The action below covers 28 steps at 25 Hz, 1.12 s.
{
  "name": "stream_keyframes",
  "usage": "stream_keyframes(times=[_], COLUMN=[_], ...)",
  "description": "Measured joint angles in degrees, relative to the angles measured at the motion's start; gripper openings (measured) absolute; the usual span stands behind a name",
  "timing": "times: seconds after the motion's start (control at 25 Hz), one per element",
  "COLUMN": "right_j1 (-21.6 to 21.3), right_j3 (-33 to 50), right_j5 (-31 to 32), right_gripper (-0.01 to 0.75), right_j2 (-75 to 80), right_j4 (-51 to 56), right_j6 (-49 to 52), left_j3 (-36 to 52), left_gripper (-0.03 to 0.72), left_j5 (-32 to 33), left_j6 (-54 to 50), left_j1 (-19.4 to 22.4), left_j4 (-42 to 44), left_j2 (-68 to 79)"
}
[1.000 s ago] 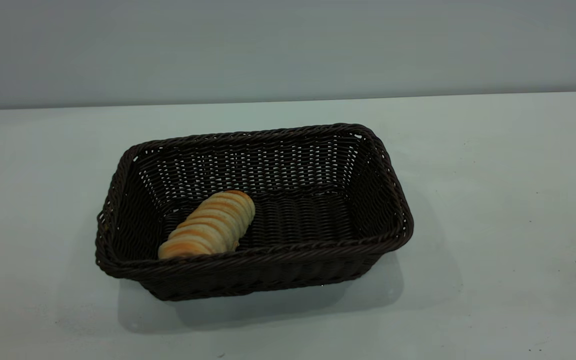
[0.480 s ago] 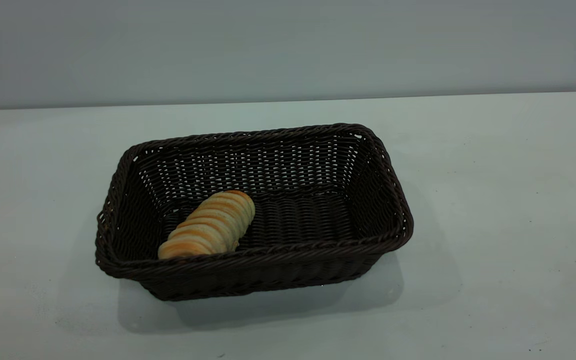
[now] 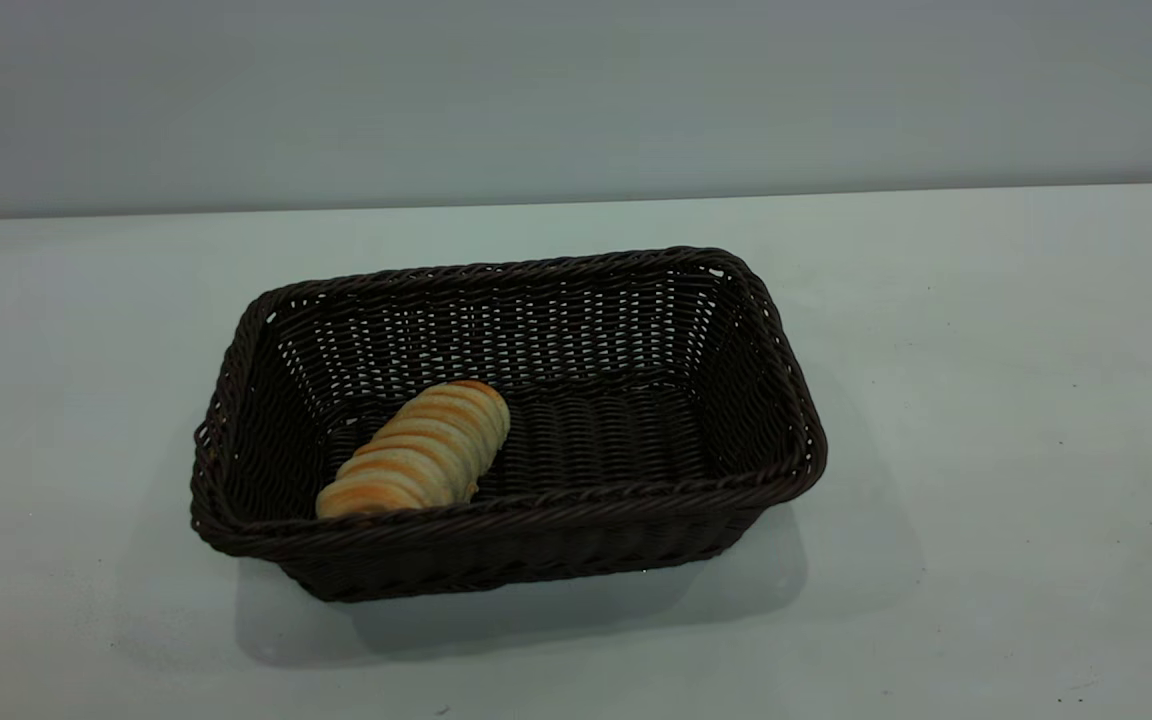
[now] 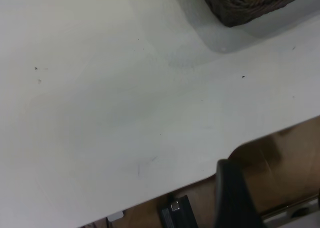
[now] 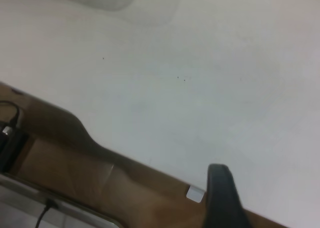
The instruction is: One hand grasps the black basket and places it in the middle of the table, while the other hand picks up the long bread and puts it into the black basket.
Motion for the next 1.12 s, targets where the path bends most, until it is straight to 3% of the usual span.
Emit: stream_keyframes(times=[0.88, 1.0, 1.12], right_j1=[0.00, -1.56, -6.86], right_j3=[0.00, 0.00, 0.00], right_j5=[0.00, 0.00, 0.00], right_gripper=[0.483, 0.483, 0.483], right_j2=[-0.14, -1.28, -3.29], right_j4=[0.10, 0.24, 0.36], right_j6=[0.16, 0.16, 0.16], left_j3=[0.00, 0.00, 0.00], left_gripper=[0.449, 0.449, 0.449], left_j5=[0.00, -0.05, -0.05], left_j6=[0.00, 0.00, 0.00], left_j1=[0.00, 2.47, 7.80], left_j4=[0.00, -0.17, -0.17], left_j2=[-0.16, -0.89, -2.06])
